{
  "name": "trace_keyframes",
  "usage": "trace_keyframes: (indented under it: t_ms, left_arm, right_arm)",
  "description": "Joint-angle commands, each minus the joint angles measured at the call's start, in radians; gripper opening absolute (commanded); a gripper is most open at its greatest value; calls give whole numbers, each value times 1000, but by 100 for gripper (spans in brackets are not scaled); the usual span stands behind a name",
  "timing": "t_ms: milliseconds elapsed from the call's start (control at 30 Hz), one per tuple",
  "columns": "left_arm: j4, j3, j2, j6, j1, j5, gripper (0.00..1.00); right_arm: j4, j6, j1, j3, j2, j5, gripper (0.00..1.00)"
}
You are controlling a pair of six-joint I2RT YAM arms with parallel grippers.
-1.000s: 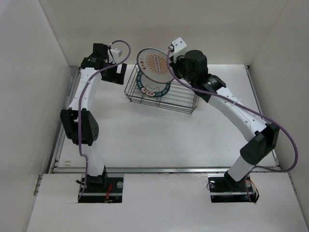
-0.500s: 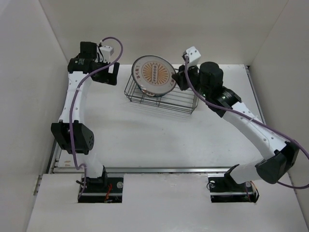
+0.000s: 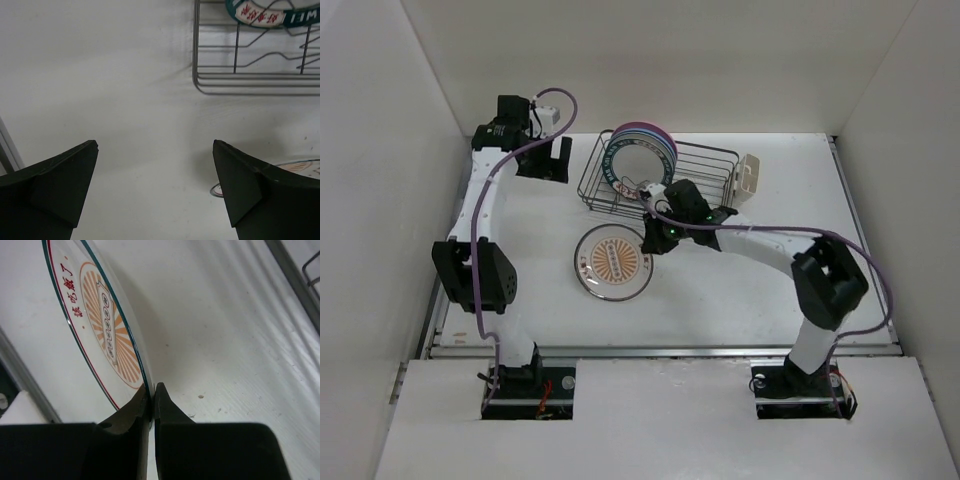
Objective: Unload the plates from the dish rack
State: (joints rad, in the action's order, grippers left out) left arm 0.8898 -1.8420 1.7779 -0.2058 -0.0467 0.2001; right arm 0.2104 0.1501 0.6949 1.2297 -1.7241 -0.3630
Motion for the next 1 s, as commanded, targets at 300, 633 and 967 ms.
trace_keyframes:
  t_ms: [300,633,967]
  left_arm:
    - [-138,-212,339,137,-87,-18,88]
    - [-147,-230,449,236,-105,22,0]
    - [-230,78,239,508,-105,165,0]
  right_arm:
    - [44,72,-5,160,-216,-14,36]
    - [220,-44,9,275,52,182,88]
    - [240,-160,-115,655,-151,295,58]
